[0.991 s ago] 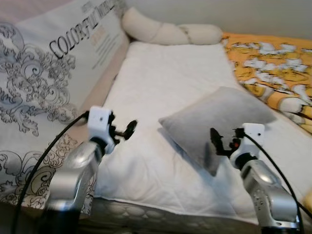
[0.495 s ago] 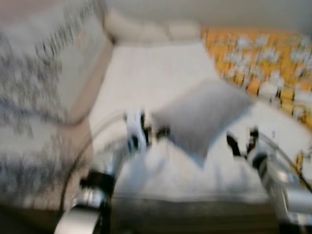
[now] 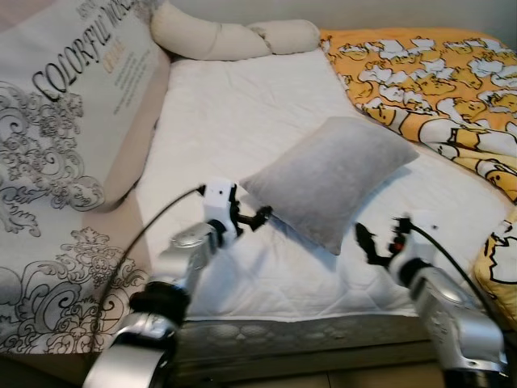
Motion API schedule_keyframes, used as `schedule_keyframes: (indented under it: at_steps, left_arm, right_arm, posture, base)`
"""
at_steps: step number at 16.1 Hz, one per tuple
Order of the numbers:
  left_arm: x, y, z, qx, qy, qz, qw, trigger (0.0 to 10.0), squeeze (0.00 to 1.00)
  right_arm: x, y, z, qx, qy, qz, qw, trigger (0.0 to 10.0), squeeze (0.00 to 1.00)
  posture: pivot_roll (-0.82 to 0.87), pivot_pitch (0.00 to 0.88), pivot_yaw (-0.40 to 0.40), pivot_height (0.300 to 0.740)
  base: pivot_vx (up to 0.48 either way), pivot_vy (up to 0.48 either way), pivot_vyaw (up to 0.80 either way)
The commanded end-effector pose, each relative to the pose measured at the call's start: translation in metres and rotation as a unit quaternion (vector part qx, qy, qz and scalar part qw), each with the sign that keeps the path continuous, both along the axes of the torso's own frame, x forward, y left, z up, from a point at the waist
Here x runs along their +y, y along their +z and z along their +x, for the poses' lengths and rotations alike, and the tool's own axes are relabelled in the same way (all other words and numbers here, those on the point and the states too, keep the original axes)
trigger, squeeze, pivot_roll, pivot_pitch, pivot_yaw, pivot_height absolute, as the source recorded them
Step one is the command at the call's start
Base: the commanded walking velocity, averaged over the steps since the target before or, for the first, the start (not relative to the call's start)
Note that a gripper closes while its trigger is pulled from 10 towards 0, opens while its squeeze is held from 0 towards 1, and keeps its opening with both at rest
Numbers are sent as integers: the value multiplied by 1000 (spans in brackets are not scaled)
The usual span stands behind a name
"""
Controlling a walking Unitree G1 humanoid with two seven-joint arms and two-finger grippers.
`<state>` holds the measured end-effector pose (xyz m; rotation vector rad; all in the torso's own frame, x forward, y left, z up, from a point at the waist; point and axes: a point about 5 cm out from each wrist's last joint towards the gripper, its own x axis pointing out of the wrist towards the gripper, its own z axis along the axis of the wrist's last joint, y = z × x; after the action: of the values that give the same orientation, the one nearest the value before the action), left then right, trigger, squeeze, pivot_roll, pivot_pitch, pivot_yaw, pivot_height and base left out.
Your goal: Clean up the room
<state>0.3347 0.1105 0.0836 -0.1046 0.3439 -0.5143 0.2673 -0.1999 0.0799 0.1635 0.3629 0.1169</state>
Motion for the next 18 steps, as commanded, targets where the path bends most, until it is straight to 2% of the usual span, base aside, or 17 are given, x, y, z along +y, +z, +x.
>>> schedule_keyframes:
  at_steps: [1,2,3,4,5,6,7,8,11,12,14,16,18]
  left_arm:
    - [5,4,-4,-17,-19,27,999,10000,0]
    - [7,4,-5,-18,-23,32,999,10000,0]
    - [13,6,-10,-27,-31,48,998,10000,0]
    - [16,8,-12,-35,-35,60,997,10000,0]
    - [19,13,-15,-50,-46,78,995,10000,0]
    - [20,16,-17,-55,-52,80,994,10000,0]
    - [21,23,-24,-64,-75,82,992,10000,0]
    - [22,26,-28,-70,-89,89,990,10000,0]
    - [26,35,-40,-79,-125,111,983,10000,0]
    - [27,36,-41,-79,-127,113,982,10000,0]
    - [28,40,-42,-81,-120,121,982,10000,0]
    - [33,50,-39,-97,-97,129,982,10000,0]
    - [36,51,-42,-96,-85,127,984,10000,0]
  right_arm:
    - [11,4,11,-14,29,19,999,10000,1000]
    - [15,3,14,-12,38,21,999,10000,1000]
    - [29,-3,26,3,80,20,997,10000,1000]
    - [35,-10,32,25,95,-2,995,10000,1000]
    - [37,-18,38,51,97,-56,992,10000,992]
    - [38,-22,41,62,97,-75,991,10000,0]
    - [38,-30,46,87,92,-110,986,10000,0]
    - [38,-33,47,100,87,-121,984,10000,0]
    - [33,-36,54,106,68,-162,979,10000,0]
    - [32,-37,55,107,66,-167,978,10000,0]
    - [25,-40,57,106,60,-222,967,10000,0]
    - [13,-39,60,108,62,-285,950,10000,0]
    - [8,-41,59,117,59,-293,947,10000,0]
  posture:
    - [-29,0,23,740]
    - [-26,0,22,740]
    - [-9,0,17,740]
    - [-1,0,12,740]
    - [8,0,9,740]
    - [13,0,7,740]
    - [21,0,5,740]
    - [27,0,2,740]
    - [47,0,-8,740]
    - [47,0,-9,740]
    - [67,0,-36,740]
    - [90,0,-79,740]
    - [98,0,-82,740]
  base:
    - [0,0,0]
    - [0,0,0]
    - [0,0,0]
    - [0,0,0]
    - [0,0,0]
    - [0,0,0]
    - [0,0,0]
    - [0,0,0]
    - [0,0,0]
    - [0,0,0]
    - [0,0,0]
    - [0,0,0]
    - [0,0,0]
